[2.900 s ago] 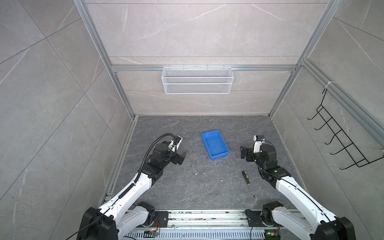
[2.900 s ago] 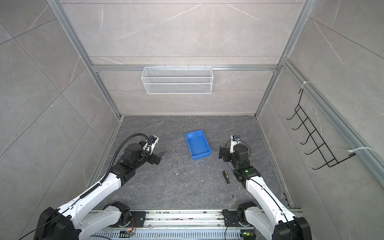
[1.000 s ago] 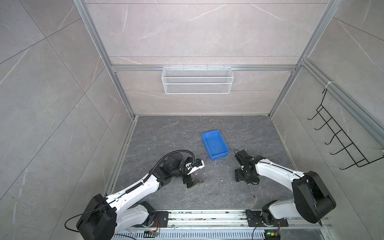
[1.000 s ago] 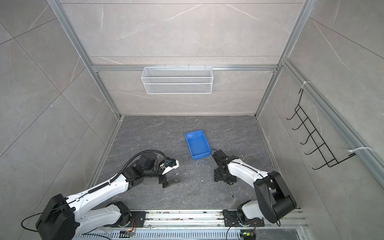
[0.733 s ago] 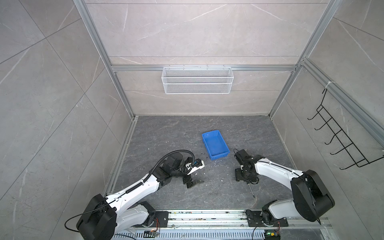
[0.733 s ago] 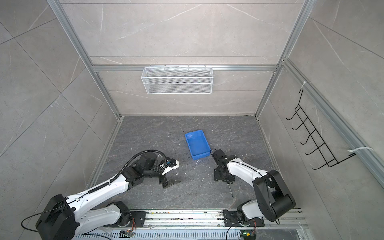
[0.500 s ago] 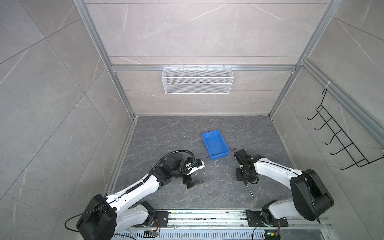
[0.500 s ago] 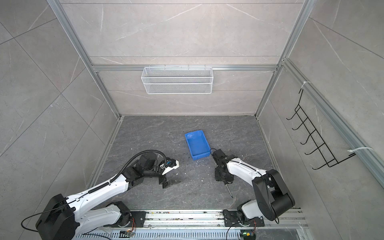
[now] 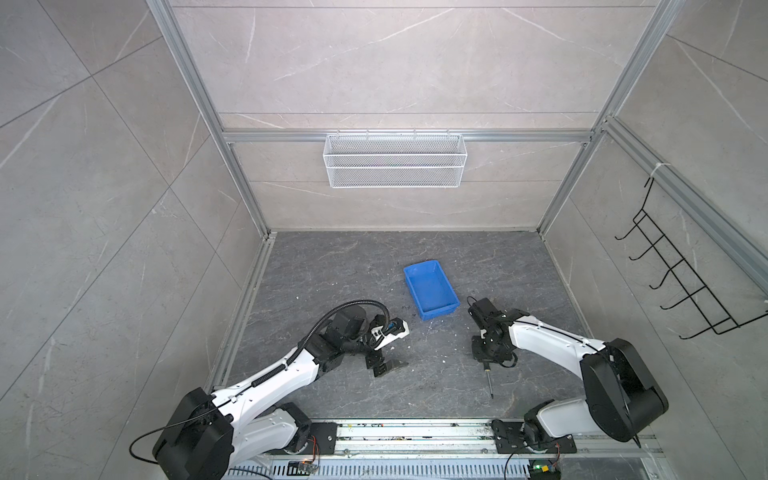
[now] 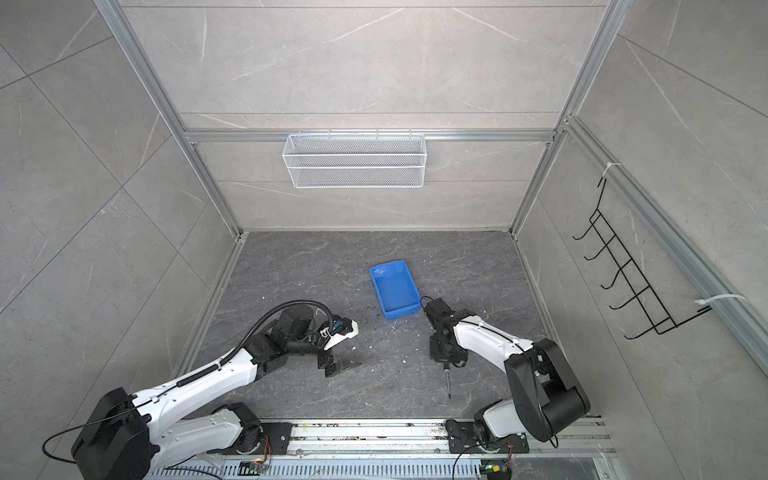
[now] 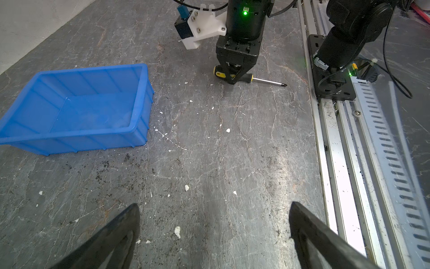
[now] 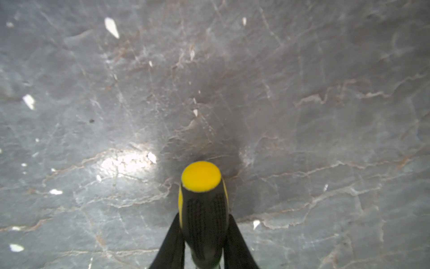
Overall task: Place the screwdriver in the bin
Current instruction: 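Lower the right gripper and close it on the screwdriver handle, then lift the screwdriver with the right gripper and carry it over the blue bin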
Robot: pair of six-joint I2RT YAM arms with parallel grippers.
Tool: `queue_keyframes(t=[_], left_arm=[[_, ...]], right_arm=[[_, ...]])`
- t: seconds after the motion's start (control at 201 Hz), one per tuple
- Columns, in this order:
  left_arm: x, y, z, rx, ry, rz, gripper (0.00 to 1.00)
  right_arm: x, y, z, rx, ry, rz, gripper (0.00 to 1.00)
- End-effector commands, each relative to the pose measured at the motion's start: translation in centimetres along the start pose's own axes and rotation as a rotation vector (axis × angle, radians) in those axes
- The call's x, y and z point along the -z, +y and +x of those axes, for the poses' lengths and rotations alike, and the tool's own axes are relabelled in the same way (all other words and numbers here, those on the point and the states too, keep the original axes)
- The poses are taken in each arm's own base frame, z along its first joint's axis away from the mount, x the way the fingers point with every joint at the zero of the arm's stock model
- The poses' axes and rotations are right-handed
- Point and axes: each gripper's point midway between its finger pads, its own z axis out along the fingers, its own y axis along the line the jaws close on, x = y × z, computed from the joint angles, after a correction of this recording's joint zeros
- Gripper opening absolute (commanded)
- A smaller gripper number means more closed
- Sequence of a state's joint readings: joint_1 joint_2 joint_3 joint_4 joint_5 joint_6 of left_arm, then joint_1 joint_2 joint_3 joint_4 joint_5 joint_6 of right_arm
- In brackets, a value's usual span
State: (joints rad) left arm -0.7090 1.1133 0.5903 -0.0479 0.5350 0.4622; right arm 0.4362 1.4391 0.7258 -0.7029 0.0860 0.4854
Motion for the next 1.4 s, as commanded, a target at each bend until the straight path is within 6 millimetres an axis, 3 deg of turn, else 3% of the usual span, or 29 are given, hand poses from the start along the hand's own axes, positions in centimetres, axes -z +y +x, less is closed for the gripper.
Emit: queue_keyframes(t=[0.0,0.438,0.837,1.006,1.394], left_arm=[[0.3,-0.4,-1.2,-0.038,-0.049,0.015,1.0],[0.5,0.9,-2.2,0.032,-0.106,-0.06,1.0],[1.5,3.0,-3.2,0.091,-0.179,-0.205,1.0],[2.1,3.8,-3.7,0.099,-0.211,-0.26,1.0],[2.6,4.8,-3.8,0.107,-0.21,-0.321,1.0]], right_arm=[[1.4,0.0,-1.4,0.004,-0.072,-0.009,0.0],[6.6,1.1,-4.8,-0.009,-0.253,-0.089,0.0],[11.9,5.1,-8.4,0.06,-0.377,-0.186,0.0],[13.0,6.9,-9.8,0.121,-0.405,-0.179,0.0],[16.0,11.1,-16.8,0.218,-0.508,-0.168,0.0]])
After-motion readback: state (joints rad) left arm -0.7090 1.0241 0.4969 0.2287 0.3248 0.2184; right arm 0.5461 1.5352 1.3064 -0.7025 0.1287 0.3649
